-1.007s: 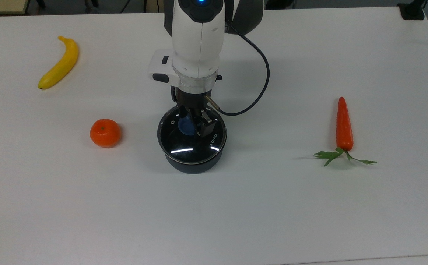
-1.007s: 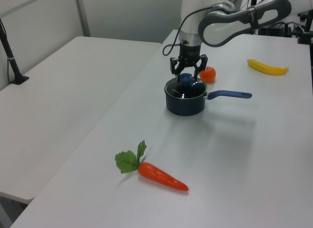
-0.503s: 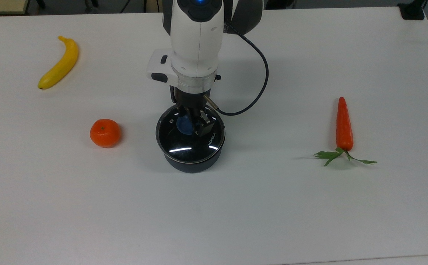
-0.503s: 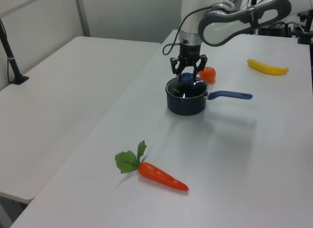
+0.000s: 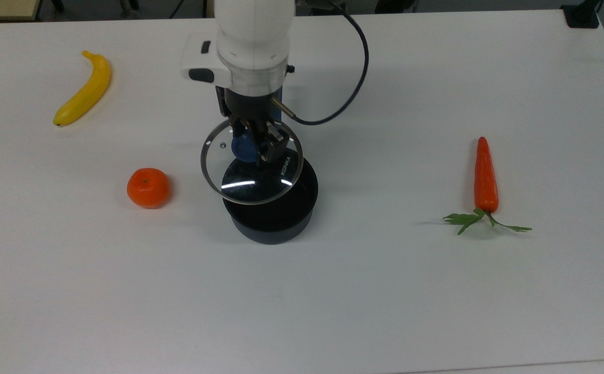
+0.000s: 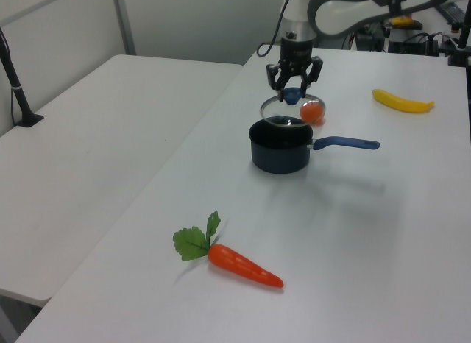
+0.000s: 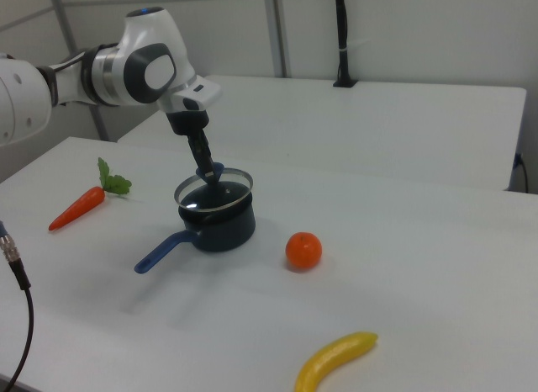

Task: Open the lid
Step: 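Lift the glass lid up off the saucepan and carry it aside, then lower the glass lid onto the table beside the orange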

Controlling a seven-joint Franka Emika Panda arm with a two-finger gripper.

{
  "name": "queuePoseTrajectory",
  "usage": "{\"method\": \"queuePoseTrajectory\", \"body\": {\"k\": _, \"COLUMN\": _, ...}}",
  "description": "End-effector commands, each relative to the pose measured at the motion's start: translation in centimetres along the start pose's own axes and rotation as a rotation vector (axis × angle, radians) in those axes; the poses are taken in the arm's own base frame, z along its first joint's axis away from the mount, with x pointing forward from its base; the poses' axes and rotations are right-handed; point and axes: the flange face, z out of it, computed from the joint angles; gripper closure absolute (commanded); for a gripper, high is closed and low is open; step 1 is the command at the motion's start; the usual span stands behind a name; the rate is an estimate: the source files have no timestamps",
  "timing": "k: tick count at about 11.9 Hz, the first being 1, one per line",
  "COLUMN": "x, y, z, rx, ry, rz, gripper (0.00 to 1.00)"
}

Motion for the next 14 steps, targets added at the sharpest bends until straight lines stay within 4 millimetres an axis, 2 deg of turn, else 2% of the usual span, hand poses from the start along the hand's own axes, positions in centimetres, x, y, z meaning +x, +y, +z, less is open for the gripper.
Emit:
{"method": "queuePoseTrajectory", "body": {"k": 1, "x": 2.1, "y": 4.2, "z": -1.5, "rx": -0.010, "ry": -0.057, "rz": -0.117, "gripper": 0.46}}
{"method": "queuePoseTrajectory", "body": {"k": 5, "x": 6.7, "y": 9.1, "z": -2.1, "rx": 0.057, "ry": -0.081, "rz": -0.254, "gripper": 0.46}}
{"method": "queuePoseTrajectory", "body": {"k": 8, "x": 9.9, "y": 12.8, "z": -0.7, "rx": 0.068, "ry": -0.089, "rz": -0.346, "gripper": 0.46}}
{"method": "queuePoseTrajectory", "body": {"k": 12, "x": 11.5, "y": 16.3, "z": 1.1, "rx": 0.075, "ry": -0.126, "rz": -0.477, "gripper": 0.46}}
{"method": "queuePoseTrajectory", "body": {"k": 14, "x": 10.3, "y": 17.8, "z": 2.4, "rx": 0.074, "ry": -0.175, "rz": -0.490, "gripper": 0.46}}
